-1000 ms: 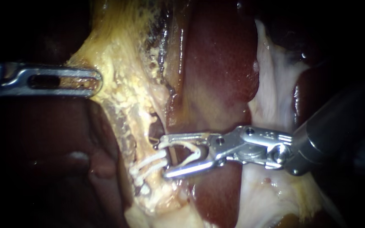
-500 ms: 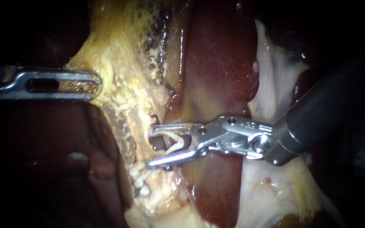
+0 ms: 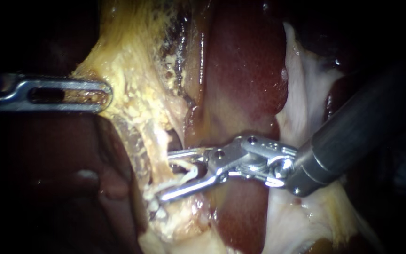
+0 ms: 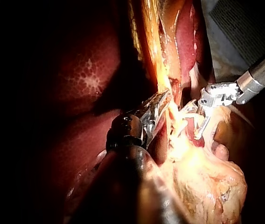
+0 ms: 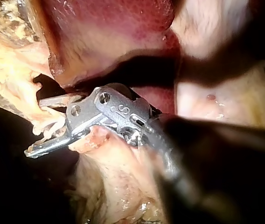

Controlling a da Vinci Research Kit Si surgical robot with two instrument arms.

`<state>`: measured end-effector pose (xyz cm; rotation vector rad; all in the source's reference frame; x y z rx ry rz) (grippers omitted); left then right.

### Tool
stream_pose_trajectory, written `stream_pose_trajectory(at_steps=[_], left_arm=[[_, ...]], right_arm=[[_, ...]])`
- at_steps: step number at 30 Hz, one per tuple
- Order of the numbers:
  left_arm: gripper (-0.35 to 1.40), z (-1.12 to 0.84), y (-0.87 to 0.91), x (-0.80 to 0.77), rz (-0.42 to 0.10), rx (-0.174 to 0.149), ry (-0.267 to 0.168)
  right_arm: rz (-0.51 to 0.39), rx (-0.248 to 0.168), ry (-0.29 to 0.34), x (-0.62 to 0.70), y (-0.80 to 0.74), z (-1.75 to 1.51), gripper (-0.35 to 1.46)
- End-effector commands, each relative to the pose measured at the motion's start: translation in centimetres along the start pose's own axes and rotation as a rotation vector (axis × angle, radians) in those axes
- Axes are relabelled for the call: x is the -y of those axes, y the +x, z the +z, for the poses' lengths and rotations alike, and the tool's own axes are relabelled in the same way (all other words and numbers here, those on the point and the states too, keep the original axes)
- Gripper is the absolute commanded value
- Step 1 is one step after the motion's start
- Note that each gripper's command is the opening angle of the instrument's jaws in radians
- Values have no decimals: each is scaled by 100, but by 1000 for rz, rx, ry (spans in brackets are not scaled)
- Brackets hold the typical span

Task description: Clipping third clip left tube

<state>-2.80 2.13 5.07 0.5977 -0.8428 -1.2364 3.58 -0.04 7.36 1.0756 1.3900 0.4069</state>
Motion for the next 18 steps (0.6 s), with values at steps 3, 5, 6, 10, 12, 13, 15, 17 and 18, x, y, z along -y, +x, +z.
stream_pose_trajectory(at_steps=[3, 5, 6, 10, 12, 13, 15, 17, 18], left_arm=[[-35, 0, 0, -1, 0, 0, 1], [-35, 1, 0, -1, 0, 0, 1], [-35, 1, 0, -1, 0, 0, 1], [-35, 1, 0, -2, 0, 0, 1], [-35, 1, -1, -3, 0, 0, 1], [-35, 1, -1, -4, 0, -1, 1], [-35, 1, -1, -5, 0, -1, 1], [-35, 2, -1, -6, 0, -1, 2], [-35, 2, -1, -6, 0, -1, 2]], right_arm=[[19, -4, 11, 2, 0, 3, 56], [29, -6, 20, 3, 0, 5, 56], [40, -5, 29, 4, 0, 6, 56], [72, 3, 69, 7, 1, 7, 56], [100, 14, 97, 7, 1, 9, 54], [105, 18, 105, 7, 1, 10, 54], [103, 20, 122, 4, 2, 15, 53], [101, 24, 137, -2, 4, 25, 53], [100, 26, 142, -5, 5, 29, 53]])
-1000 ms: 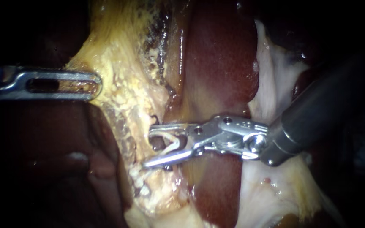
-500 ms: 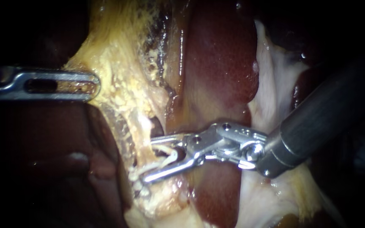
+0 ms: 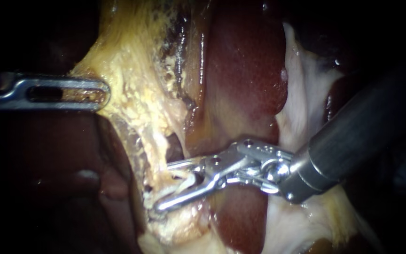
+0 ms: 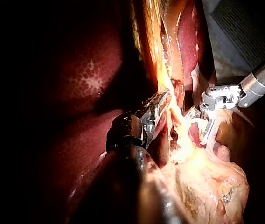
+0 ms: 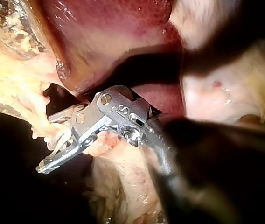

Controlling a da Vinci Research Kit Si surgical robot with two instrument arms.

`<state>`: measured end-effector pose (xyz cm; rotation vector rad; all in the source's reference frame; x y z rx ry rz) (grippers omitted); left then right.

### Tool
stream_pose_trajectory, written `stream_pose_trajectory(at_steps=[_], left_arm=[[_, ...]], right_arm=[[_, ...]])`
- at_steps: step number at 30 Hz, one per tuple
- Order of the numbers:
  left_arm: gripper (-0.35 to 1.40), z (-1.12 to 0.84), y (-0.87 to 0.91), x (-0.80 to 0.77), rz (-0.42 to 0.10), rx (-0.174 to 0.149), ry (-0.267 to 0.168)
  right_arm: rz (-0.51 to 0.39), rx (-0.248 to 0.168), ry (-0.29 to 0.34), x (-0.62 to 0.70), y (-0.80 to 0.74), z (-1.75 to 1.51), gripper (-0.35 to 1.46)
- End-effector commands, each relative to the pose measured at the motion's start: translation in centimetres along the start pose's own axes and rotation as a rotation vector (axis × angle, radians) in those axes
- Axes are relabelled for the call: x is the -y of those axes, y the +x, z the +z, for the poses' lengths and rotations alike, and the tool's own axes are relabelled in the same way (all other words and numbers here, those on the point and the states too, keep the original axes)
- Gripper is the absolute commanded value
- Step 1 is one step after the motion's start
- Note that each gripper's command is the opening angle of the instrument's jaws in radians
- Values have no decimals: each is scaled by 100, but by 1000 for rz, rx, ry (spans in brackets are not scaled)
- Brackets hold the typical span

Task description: Clipping third clip left tube

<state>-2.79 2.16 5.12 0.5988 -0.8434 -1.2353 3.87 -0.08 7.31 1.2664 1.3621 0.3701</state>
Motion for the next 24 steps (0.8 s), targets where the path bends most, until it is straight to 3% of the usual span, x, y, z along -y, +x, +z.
stream_pose_trajectory(at_steps=[1, 5, 11, 24], left_arm=[[-35, 0, 0, 0, 0, 0, 0], [-35, 0, 0, 0, 0, 0, 0], [-35, 1, 0, 0, 0, 0, 0], [-35, 1, 0, 0, 0, 0, 0]], right_arm=[[-2, 3, 8, -5, 0, 6, 53], [-1, -18, 50, -16, 5, 22, 53], [9, -42, 89, -13, 12, 34, 52], [32, -129, 58, -24, 44, 12, 47]])
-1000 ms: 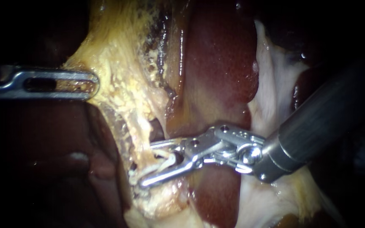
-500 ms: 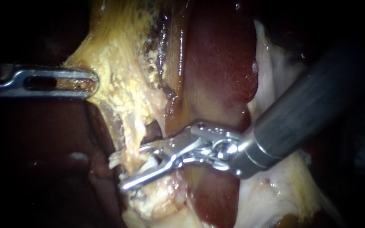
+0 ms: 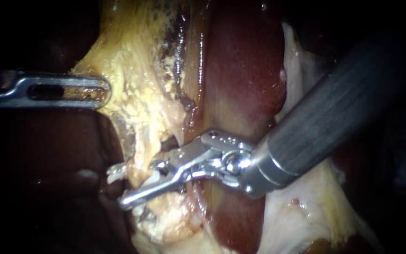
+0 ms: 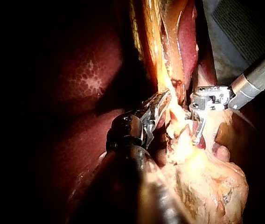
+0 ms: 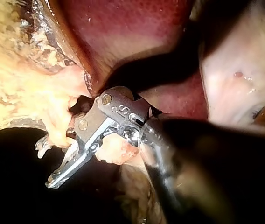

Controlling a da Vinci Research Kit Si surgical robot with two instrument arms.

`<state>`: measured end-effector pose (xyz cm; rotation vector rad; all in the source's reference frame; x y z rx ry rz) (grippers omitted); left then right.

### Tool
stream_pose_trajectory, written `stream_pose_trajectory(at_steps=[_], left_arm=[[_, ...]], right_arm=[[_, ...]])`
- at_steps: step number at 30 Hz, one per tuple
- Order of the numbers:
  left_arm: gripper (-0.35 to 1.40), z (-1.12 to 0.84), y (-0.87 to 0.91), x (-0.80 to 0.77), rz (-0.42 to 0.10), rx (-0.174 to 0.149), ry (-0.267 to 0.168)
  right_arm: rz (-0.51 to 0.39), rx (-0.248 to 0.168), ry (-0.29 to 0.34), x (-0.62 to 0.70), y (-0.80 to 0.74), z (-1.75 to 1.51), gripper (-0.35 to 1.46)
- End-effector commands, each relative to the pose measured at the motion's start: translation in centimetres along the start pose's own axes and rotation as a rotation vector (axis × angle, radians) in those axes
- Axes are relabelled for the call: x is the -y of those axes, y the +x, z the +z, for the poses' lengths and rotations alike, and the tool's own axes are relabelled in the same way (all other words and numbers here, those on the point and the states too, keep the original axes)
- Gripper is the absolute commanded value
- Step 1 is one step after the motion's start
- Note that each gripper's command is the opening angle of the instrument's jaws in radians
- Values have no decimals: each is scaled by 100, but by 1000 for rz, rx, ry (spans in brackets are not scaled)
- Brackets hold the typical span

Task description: Clipping third clip left tube

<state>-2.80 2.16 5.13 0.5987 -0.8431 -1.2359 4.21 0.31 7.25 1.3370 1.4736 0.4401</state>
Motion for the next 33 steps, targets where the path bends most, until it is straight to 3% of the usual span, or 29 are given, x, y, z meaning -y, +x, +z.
stream_pose_trajectory(at_steps=[1, 4, 12, 14, 15, 16, 23, 33], left_arm=[[-35, 0, 0, 0, 0, 0, 0], [-35, 0, 0, 0, 0, 0, 0], [-35, 0, 0, 0, 0, 0, 0], [-35, 0, 1, 0, 0, 1, -1], [-35, 0, 1, 0, 0, 1, -1], [-35, 0, 1, 0, 0, 1, -1], [-35, 0, 1, 0, 0, 1, -1], [-35, 0, 1, 0, 1, 1, -1]], right_arm=[[2, -10, -19, -1, 5, -4, 47], [23, -21, -41, -1, 12, -10, 46], [125, -39, -92, -10, 14, -19, 33], [149, -40, -102, -13, 14, -25, 17], [155, -39, -106, -14, 13, -30, -18], [161, -43, -114, -14, 12, -34, -35], [214, -33, -156, -25, 9, -56, -35], [238, -32, -152, -20, 8, -52, -35]])
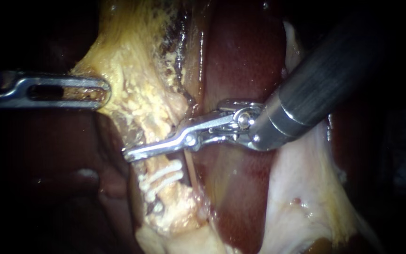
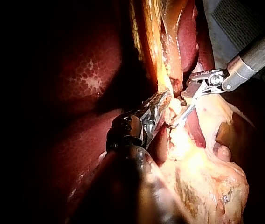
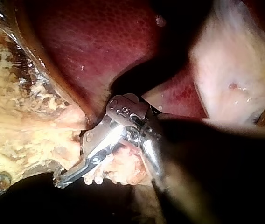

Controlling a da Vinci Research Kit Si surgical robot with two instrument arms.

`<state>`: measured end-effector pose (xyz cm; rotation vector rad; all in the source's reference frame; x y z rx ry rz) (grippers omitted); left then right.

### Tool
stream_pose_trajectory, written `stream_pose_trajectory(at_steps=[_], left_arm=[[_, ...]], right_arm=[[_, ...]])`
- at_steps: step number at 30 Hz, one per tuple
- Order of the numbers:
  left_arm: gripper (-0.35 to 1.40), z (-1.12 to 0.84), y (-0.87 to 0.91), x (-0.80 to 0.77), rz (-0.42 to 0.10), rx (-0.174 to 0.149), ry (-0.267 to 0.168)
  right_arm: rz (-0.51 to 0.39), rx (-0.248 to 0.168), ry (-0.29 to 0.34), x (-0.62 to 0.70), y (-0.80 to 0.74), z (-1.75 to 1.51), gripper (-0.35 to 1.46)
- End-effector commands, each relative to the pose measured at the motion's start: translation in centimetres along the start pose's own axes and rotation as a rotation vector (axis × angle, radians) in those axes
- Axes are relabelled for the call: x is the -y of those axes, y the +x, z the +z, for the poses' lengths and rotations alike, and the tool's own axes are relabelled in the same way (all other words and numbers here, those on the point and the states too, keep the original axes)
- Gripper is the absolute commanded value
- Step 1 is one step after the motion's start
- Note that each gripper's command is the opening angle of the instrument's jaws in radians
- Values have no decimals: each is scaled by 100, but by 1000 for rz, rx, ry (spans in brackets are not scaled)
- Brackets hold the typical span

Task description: Clipping third clip left tube

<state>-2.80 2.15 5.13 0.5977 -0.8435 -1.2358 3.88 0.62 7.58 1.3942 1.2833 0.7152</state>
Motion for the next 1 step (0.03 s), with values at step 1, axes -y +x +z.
stream_pose_trajectory(at_steps=[1], left_arm=[[-35, 0, 0, 0, 0, 0, 0]], right_arm=[[0, -1, -1, 1, 1, 0, -35]])
